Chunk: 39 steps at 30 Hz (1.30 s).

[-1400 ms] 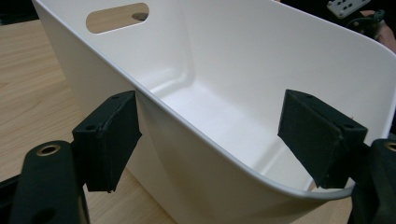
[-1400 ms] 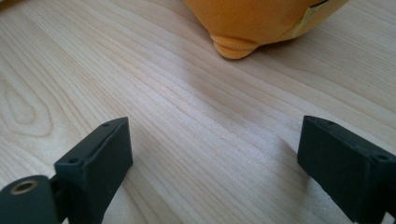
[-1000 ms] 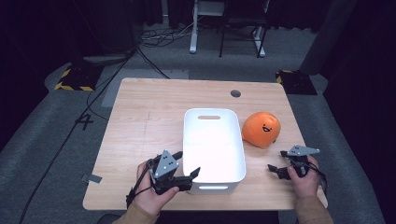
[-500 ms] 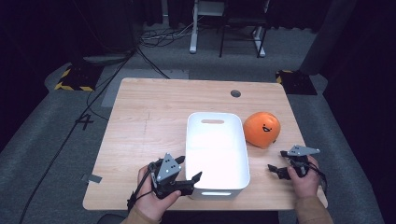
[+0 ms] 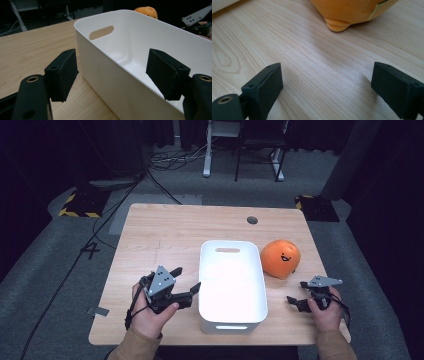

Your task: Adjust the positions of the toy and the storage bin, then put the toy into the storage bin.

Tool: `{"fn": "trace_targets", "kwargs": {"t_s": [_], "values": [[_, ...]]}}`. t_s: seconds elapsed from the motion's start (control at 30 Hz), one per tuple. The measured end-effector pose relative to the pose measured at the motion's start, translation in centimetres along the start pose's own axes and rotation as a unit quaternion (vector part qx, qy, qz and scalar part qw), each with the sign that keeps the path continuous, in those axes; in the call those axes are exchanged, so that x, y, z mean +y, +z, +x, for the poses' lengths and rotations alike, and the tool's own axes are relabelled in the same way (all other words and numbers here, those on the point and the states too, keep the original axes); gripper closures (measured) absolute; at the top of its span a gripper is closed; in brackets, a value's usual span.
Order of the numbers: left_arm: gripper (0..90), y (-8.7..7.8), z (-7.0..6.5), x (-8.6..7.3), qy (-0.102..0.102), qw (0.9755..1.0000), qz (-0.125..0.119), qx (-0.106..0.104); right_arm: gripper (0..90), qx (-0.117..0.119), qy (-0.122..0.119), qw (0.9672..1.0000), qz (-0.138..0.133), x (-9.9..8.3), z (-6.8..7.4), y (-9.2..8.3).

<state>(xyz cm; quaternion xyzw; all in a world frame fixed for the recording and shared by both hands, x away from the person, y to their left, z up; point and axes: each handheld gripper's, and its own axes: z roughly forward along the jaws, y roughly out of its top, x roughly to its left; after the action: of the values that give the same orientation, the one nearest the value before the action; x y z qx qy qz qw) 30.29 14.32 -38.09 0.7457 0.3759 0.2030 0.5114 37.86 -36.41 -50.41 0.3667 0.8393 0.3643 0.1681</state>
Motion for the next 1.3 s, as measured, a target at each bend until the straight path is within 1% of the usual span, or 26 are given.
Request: {"fn": "trace_targets", "kwargs": {"t_s": [0.03, 0.07, 0.1, 0.17, 0.2, 0.27, 0.33, 0.37, 0.4, 0.43, 0.57, 0.6, 0.63, 0.7, 0.73, 0.77, 0.83, 0.87, 0.9, 0.93, 1.03, 1.1, 1.13, 1.23, 1.27, 1.3], "values": [[25.4, 0.0, 0.0, 0.0, 0.000, 1.0000, 0.000, 0.000, 10.5, 0.000, 0.000, 1.0000, 0.000, 0.0, 0.0, 0.0], [25.3, 0.1, 1.0, 0.0, -0.002, 1.0000, -0.001, 0.009, 10.5, 0.001, -0.001, 1.0000, 0.000, 0.0, 0.0, 0.0], [25.2, 0.1, 1.0, 0.0, -0.002, 1.0000, -0.001, 0.009, 10.5, 0.001, -0.001, 1.0000, 0.000, 0.0, 0.0, 0.0], [25.3, 0.2, 1.9, 0.0, -0.002, 0.9999, 0.006, 0.014, 10.5, 0.001, -0.001, 1.0000, 0.000, 0.0, 0.0, 0.0], [25.3, 0.3, 2.3, 0.1, 0.008, 0.9998, 0.007, 0.020, 10.5, 0.001, -0.001, 1.0000, 0.000, 0.0, 0.0, 0.0], [25.2, 0.4, 2.9, 0.1, 0.026, 0.9990, 0.021, 0.031, 10.5, 0.001, -0.001, 1.0000, 0.000, 0.0, 0.0, 0.0], [25.2, 0.3, 3.5, 0.0, 0.033, 0.9982, 0.027, 0.041, 10.6, 0.001, 0.000, 1.0000, 0.000, 0.0, 0.0, 0.0], [25.1, 0.2, 4.2, -0.1, 0.028, 0.9983, 0.029, 0.042, 10.6, 0.001, 0.000, 1.0000, 0.000, 0.0, 0.0, 0.0], [25.1, 0.1, 4.5, -0.2, 0.023, 0.9984, 0.031, 0.040, 10.6, 0.001, -0.001, 1.0000, 0.000, 0.0, 0.0, 0.0], [25.1, 0.1, 4.5, -0.2, 0.023, 0.9984, 0.031, 0.040, 10.6, 0.001, -0.001, 1.0000, 0.000, 0.0, 0.0, 0.0], [25.1, -0.1, 5.8, -0.5, 0.028, 0.9973, 0.040, 0.054, 10.6, 0.001, -0.001, 1.0000, 0.000, 0.0, 0.0, 0.0], [25.1, -0.1, 6.0, -0.7, 0.025, 0.9975, 0.044, 0.049, 10.6, 0.001, 0.000, 1.0000, 0.000, 0.0, 0.0, 0.0], [25.2, -0.2, 6.5, -0.9, 0.026, 0.9971, 0.051, 0.051, 10.5, 0.001, -0.001, 1.0000, 0.000, 0.0, 0.0, 0.0], [25.2, -0.3, 6.7, -1.0, 0.025, 0.9969, 0.053, 0.052, 10.5, 0.001, -0.001, 1.0000, 0.001, 0.0, 0.0, 0.0], [25.3, -0.3, 7.0, -1.1, 0.024, 0.9968, 0.053, 0.055, 10.6, 0.000, 0.003, 1.0000, 0.000, 0.0, 0.0, 0.0], [25.2, -0.4, 7.2, -1.3, 0.026, 0.9963, 0.058, 0.058, 10.6, 0.001, -0.002, 1.0000, 0.001, 0.0, 0.0, 0.0], [25.2, -0.4, 7.7, -1.5, 0.025, 0.9958, 0.060, 0.064, 10.5, 0.000, -0.002, 1.0000, 0.001, 0.0, 0.0, 0.0], [25.2, -0.4, 8.1, -1.8, 0.023, 0.9952, 0.068, 0.066, 10.6, -0.001, 0.005, 1.0000, 0.000, 0.0, 0.1, 0.0], [25.2, -0.4, 8.1, -1.8, 0.023, 0.9952, 0.068, 0.066, 10.6, -0.002, 0.004, 1.0000, 0.000, 0.0, 0.1, 0.0], [25.3, -0.3, 8.6, -2.2, 0.020, 0.9942, 0.077, 0.072, 10.6, -0.002, 0.003, 1.0000, 0.001, 0.0, 0.1, 0.0], [25.4, -0.1, 9.0, -2.7, 0.013, 0.9938, 0.084, 0.071, 10.7, -0.003, 0.003, 1.0000, 0.002, 0.0, 0.0, -0.1], [25.6, 0.0, 9.4, -3.3, 0.014, 0.9920, 0.098, 0.078, 10.8, -0.003, 0.003, 1.0000, 0.001, 0.0, 0.0, -0.1], [25.8, 0.0, 9.6, -3.8, 0.019, 0.9897, 0.106, 0.094, 11.6, -0.004, 0.010, 0.9999, 0.000, -0.1, 0.1, -0.1], [25.8, 0.0, 9.8, -4.3, 0.015, 0.9897, 0.106, 0.095, 14.0, -0.010, 0.017, 0.9998, -0.002, -0.1, 0.3, -0.2], [25.8, 0.0, 10.0, -4.6, 0.008, 0.9899, 0.108, 0.092, 14.0, -0.010, 0.017, 0.9998, -0.002, -0.1, 0.3, -0.2], [25.8, 0.0, 10.2, -5.0, 0.003, 0.9898, 0.108, 0.093, 16.9, -0.016, 0.026, 0.9995, -0.006, -0.1, 0.3, -0.2]]}}
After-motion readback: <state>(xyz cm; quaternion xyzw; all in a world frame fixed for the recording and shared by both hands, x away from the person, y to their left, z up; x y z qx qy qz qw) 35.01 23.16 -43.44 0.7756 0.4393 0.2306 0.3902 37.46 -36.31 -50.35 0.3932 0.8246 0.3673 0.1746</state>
